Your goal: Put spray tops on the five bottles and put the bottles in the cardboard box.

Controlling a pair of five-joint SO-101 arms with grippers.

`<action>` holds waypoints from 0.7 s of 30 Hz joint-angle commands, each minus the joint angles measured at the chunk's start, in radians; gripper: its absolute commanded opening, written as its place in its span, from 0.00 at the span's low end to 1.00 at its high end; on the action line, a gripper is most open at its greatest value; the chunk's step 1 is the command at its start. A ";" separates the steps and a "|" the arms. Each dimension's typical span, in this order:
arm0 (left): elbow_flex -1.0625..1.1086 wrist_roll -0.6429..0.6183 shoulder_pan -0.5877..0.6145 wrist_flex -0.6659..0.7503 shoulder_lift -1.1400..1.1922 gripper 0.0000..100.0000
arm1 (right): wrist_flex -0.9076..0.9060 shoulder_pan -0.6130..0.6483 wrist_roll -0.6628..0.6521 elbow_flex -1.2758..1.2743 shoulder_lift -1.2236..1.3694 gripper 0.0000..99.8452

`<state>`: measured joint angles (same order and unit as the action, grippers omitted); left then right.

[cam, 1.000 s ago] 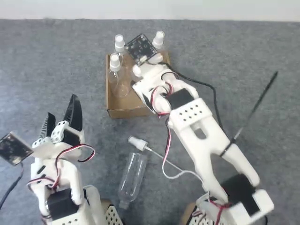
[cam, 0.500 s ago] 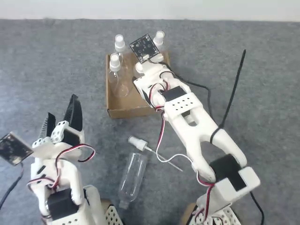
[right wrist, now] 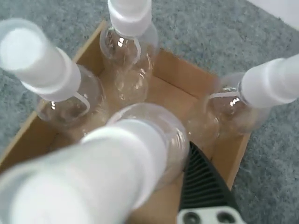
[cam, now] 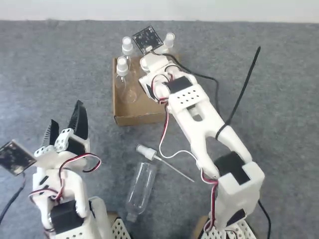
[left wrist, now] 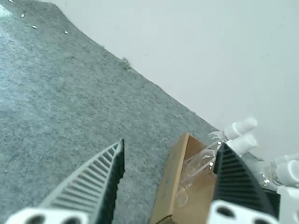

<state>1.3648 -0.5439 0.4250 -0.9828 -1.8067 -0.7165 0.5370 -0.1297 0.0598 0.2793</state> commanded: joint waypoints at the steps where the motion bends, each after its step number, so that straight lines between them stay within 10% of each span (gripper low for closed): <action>1: -0.008 0.005 0.003 0.032 -0.015 0.30 | -0.048 -0.008 0.058 0.126 0.007 0.01; 21: -0.008 0.006 0.003 0.032 -0.015 0.30 | -0.054 -0.007 0.133 0.150 0.058 0.01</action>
<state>1.3648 -0.5439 0.4250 -0.9828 -1.8067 -0.7656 0.5370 -0.0437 0.1412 0.3652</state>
